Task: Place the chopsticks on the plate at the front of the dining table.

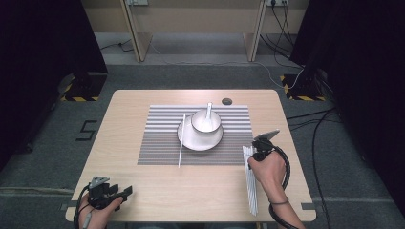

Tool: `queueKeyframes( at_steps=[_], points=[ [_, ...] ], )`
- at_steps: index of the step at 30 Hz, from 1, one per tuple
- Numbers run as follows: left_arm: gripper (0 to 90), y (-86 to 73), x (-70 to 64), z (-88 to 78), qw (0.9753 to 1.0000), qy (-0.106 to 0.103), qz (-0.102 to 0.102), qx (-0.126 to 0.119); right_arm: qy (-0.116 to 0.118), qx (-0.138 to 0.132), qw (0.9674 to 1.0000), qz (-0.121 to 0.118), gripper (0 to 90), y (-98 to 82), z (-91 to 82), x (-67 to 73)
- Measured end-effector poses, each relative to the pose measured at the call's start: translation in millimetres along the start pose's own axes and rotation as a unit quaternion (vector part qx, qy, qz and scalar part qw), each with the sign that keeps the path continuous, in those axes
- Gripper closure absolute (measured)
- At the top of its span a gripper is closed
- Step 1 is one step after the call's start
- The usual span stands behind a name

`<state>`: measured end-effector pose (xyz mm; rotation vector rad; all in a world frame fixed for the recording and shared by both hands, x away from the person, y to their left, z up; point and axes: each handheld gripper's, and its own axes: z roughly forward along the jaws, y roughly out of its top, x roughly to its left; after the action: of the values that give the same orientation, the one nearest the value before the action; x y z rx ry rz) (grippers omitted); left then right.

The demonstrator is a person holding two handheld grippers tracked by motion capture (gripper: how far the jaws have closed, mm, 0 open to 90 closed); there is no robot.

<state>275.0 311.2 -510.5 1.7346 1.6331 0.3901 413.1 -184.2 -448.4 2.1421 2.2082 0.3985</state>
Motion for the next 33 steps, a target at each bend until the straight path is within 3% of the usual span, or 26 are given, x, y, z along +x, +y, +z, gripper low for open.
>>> queueKeyframes(
  at_steps=[7, 22, 33],
  points=[
    [37.4, 0.0, 0.0, 0.1, 1.0000, 0.000, 0.000, -0.001, -0.005, 0.017, 0.9998, 0.007, 79.1, -5.4, 10.9, -12.4],
    [37.4, -0.1, 0.0, 0.1, 1.0000, -0.001, -0.001, -0.001, -0.028, 0.037, 0.9989, -0.002, 82.8, -5.0, 20.6, -7.7],
    [37.4, -0.2, -0.2, 0.3, 1.0000, 0.000, 0.000, -0.002, -0.048, 0.041, 0.9980, 0.003, 84.5, -5.2, 19.1, -16.4]
  ],
)
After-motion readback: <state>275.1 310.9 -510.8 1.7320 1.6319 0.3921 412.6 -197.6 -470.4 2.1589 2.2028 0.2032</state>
